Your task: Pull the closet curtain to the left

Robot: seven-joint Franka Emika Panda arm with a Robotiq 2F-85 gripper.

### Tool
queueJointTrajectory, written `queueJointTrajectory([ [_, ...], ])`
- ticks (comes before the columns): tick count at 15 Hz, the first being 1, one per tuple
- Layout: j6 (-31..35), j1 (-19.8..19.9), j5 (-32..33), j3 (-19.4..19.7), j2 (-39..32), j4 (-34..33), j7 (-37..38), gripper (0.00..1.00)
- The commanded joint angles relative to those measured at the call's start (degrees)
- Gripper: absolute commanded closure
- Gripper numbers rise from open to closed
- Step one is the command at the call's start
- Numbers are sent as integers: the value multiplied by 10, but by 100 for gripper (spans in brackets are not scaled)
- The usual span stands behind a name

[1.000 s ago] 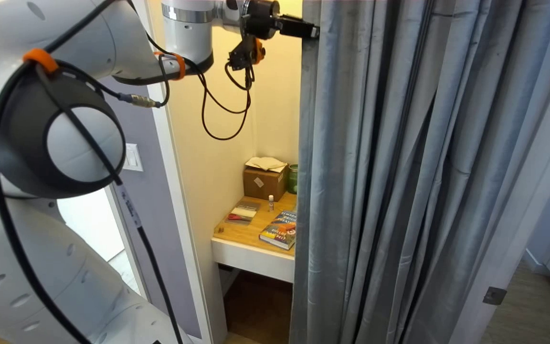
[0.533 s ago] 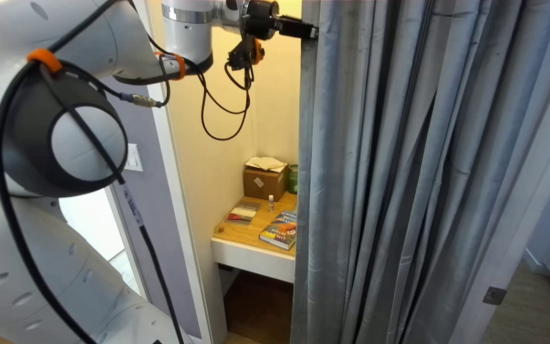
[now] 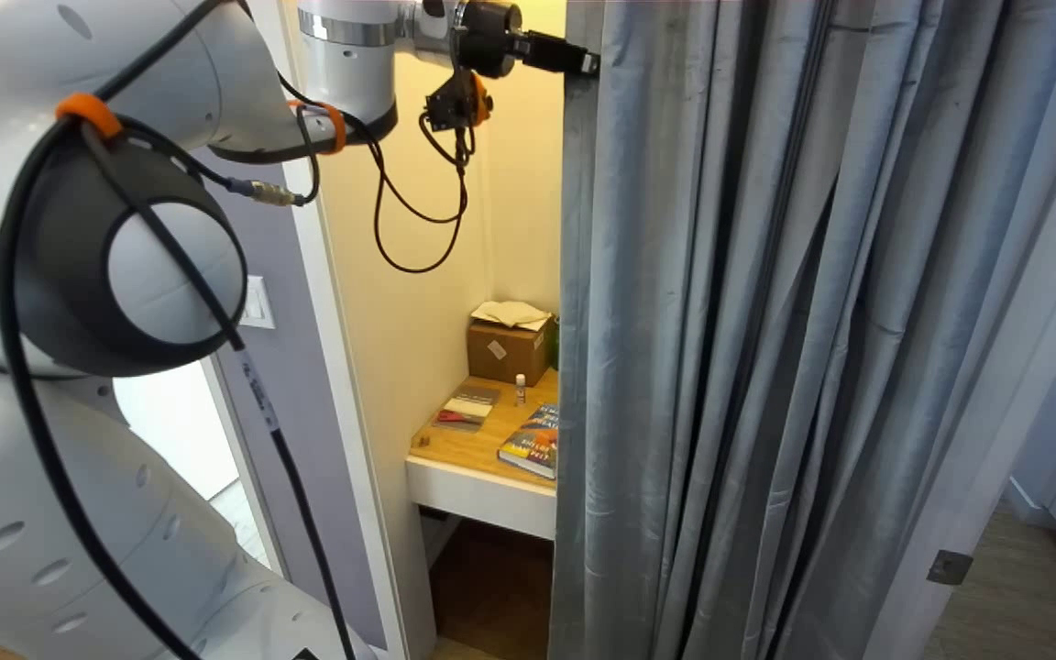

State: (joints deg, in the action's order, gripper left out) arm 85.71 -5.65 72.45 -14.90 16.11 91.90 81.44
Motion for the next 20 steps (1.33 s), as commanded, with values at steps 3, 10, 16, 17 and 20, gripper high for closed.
queueJointTrajectory([
  [3, -2, -26, 5, -9, 5, 13, -32, 98],
  [10, 11, -64, -3, -38, 28, 39, -69, 98],
  [16, 46, -88, -32, -35, 49, 52, -100, 98],
  [17, 55, -91, -39, -34, 52, 53, -111, 98],
  [20, 90, -100, -68, -33, 60, 57, -150, 98],
])
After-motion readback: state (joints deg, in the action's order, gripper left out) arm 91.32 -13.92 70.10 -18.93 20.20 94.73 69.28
